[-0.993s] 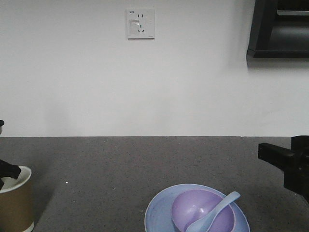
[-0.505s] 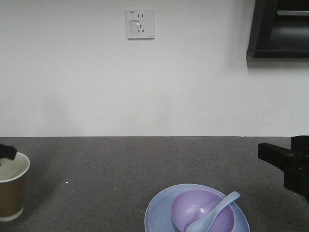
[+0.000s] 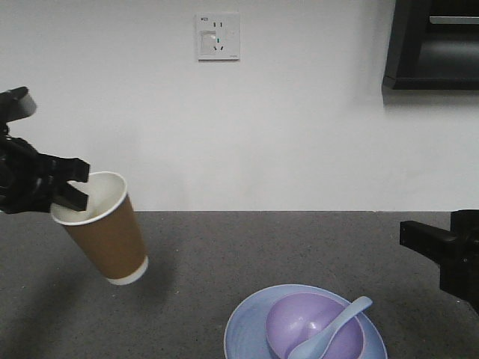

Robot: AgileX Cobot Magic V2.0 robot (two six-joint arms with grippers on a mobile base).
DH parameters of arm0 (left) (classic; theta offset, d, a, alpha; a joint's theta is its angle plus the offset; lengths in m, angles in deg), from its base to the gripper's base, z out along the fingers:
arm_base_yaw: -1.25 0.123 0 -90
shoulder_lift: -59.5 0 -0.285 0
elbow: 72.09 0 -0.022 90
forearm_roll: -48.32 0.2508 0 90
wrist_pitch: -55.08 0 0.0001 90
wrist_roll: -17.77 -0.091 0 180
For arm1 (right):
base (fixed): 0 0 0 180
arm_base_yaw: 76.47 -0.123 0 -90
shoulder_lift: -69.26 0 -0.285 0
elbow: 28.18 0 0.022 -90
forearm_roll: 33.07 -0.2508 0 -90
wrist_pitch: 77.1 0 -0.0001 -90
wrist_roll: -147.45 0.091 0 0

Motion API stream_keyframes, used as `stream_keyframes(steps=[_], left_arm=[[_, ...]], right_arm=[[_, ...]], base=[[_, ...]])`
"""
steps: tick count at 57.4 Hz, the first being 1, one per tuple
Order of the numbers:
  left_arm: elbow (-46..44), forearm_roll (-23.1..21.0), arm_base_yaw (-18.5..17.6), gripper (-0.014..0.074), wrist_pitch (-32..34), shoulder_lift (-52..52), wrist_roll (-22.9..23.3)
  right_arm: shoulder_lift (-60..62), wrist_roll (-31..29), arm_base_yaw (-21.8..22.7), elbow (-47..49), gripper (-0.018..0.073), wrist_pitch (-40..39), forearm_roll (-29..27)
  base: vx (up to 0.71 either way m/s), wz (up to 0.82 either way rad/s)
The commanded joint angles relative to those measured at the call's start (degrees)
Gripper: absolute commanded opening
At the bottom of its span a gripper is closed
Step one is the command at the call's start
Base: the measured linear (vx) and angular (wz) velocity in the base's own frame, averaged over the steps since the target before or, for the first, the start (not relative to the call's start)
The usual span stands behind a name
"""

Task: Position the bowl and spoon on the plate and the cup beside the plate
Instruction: 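Lift the paper cup and set it down beside the plate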

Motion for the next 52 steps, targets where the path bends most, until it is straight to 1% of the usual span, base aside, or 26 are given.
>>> stream_keyframes(steps=[1,7,13,22,30,34,43,47,52], left_arm=[[-1.8,-1.9,-3.7,0.0000,4.3,-1.0,-0.1],[-1.8,0.3,-6.9,0.0000,4.2,0.7,1.0],[-1.8,2.9,-9.8,0.0000,4.1,3.3,1.0],[-1.8,3.4,-12.4,0.0000,3.4,6.8,0.7],[-1.8,3.4,-13.6,0.0001,2.1,9.1,-1.6],[-1.8,3.4,-13.6,0.0004,1.4,10.0,-2.7],[-1.8,3.5,-13.6,0.0022,0.9,11.3,-2.7],[-1.8,3.4,-13.6,0.0048,1.0,11.5,-2.7],[-1.8,3.4,-13.6,0.0107,1.0,11.5,-3.2]], right_arm=[[0.6,-0.2,0.2,1.7,0.0476,-4.5,-1.0],[0.6,-0.2,0.2,1.7,0.0476,-4.5,-1.0],[0.6,-0.2,0.2,1.7,0.0476,-4.5,-1.0],[0.6,-0.2,0.2,1.7,0.0476,-4.5,-1.0],[0.6,-0.2,0.2,1.7,0.0476,-4.5,-1.0],[0.6,-0.2,0.2,1.7,0.0476,-4.5,-1.0],[0.6,-0.3,0.2,1.7,0.0476,-5.2,-1.0],[0.6,-0.3,0.2,1.7,0.0476,-5.4,-1.0],[0.6,-0.4,0.2,1.7,0.0476,-5.9,-1.0]], base=[[0.00,0.00],[0.00,0.00],[0.00,0.00],[0.00,0.00],[0.00,0.00],[0.00,0.00],[0.00,0.00],[0.00,0.00],[0.00,0.00]])
